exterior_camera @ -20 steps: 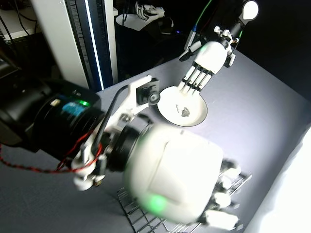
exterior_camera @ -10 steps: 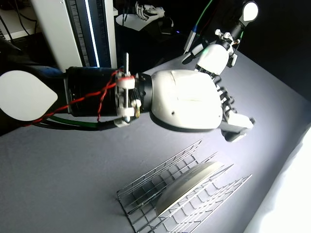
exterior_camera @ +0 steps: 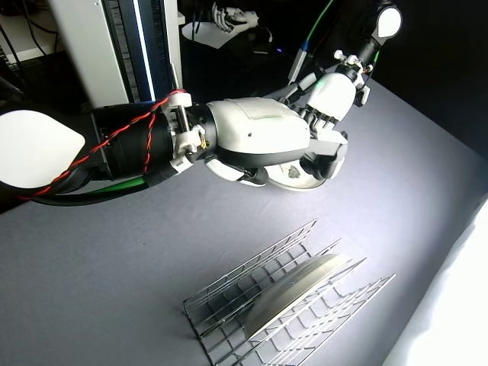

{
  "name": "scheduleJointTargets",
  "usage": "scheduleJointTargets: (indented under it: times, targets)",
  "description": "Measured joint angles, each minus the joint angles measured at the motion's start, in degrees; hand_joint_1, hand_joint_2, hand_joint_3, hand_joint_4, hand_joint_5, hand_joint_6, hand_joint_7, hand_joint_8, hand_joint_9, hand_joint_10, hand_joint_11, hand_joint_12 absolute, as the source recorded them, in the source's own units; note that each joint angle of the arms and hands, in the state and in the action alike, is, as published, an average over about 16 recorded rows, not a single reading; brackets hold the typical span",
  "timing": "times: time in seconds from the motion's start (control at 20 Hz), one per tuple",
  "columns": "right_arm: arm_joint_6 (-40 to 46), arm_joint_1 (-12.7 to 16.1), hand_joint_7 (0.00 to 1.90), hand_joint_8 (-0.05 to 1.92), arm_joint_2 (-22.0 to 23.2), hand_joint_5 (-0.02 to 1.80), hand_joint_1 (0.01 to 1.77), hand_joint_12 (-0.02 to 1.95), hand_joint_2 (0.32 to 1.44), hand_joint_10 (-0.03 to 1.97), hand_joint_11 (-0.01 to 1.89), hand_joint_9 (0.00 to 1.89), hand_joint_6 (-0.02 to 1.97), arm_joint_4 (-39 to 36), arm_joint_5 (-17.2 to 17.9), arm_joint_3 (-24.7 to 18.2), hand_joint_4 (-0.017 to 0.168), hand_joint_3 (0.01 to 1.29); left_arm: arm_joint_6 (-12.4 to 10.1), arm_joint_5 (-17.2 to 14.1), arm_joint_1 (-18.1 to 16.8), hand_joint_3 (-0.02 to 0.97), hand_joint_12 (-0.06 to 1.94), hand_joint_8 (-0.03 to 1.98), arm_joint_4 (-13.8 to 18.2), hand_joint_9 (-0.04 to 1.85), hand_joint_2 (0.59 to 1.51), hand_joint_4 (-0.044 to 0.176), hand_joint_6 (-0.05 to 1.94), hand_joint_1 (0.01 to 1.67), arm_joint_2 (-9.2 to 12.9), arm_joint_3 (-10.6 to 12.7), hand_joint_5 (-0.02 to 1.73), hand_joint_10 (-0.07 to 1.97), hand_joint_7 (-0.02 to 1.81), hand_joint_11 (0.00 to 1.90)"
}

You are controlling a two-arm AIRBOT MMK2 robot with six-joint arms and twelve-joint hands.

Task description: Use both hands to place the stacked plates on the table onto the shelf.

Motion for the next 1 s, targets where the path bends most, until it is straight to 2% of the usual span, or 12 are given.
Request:
scheduleJointTargets:
  times: [0.2, 0.4, 1.0]
  targets:
    - [-0.78, -0.92, 0.84, 0.03, -0.48, 0.70, 1.10, 1.41, 1.06, 0.46, 0.25, 0.66, 0.15, -4.33, 2.30, -0.31, 0.003, 0.01, 0.34, 0.32, 1.20, 0.014, 0.21, -0.01, -0.59, 0.09, 1.118, -0.009, -0.03, 0.02, -0.15, -0.07, 0.05, -0.01, 0.08, 0.02]
    - [-1.53, -1.60, 0.84, 0.03, -1.78, 0.70, 1.10, 1.41, 1.06, 0.47, 0.25, 0.66, 0.15, -7.41, 2.76, -0.61, 0.003, 0.01, 0.59, 0.50, 2.29, 0.014, 0.20, -0.01, -1.30, 0.08, 1.118, -0.009, -0.03, 0.02, -0.23, -0.12, 0.05, -0.01, 0.07, 0.02]
    - [-2.99, -3.09, 0.81, 0.03, -6.86, 0.68, 1.11, 1.42, 1.06, 0.47, 0.24, 0.62, 0.14, -10.62, -0.70, -1.76, 0.003, 0.01, 0.75, 0.43, 3.62, 0.014, 0.19, -0.01, -2.31, 0.09, 1.119, -0.010, -0.03, 0.02, -0.39, -0.04, 0.03, -0.01, 0.07, 0.02]
